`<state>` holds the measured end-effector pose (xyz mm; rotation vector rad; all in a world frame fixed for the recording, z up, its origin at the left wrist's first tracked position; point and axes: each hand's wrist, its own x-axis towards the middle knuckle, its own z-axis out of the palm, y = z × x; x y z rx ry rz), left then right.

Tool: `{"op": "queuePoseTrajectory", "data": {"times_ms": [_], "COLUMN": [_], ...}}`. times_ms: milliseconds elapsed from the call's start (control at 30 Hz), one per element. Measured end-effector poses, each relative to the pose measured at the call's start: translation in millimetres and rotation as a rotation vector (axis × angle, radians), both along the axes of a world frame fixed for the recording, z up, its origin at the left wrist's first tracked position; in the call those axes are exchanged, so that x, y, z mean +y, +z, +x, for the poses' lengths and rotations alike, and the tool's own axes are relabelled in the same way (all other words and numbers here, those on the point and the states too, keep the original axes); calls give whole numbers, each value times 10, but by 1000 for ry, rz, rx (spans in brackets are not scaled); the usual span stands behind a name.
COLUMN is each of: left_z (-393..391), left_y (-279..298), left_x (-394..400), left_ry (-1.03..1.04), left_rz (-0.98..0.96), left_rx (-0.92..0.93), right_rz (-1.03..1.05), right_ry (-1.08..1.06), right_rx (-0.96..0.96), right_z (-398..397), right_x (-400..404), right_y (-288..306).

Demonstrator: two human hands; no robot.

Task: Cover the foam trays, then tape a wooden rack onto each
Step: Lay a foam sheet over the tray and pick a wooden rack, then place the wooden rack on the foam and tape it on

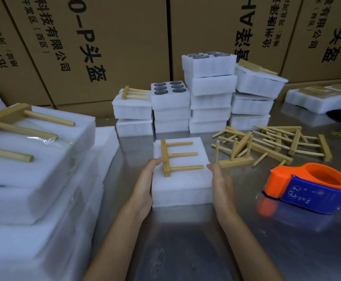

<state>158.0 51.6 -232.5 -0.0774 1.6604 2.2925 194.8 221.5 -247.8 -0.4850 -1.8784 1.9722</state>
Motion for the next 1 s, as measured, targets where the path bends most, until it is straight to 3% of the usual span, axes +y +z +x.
{"op": "queuePoseTrajectory", "data": {"times_ms": [200,333,400,500,600,733,900,1000], "left_z": [313,395,371,345,359,399,626,736], "left_y": [-27,-74,-85,-43,52,168,409,595], "left_x": [57,98,78,51,86,183,491,768], "left_ry": [-58,-62,-44,49,160,289,268,-31], "left_rz": [112,149,120,-10,-243,-491,-685,-569], "left_rx": [24,61,65,75,151,397,739,628], "right_rz": [-16,117,294,776,1134,1189,1204,1079], "right_ry": [36,5,-108,-458,-785,-832,-760,-743], "right_rx": [7,-31,54,134,-30,-288,-112,-2], "right_z": [351,434,445,457,471,523,594,578], "right_x": [197,281,335,571,1034,1498,1617,1517], "right_y": [10,13,44,153,163,60,244,514]}}
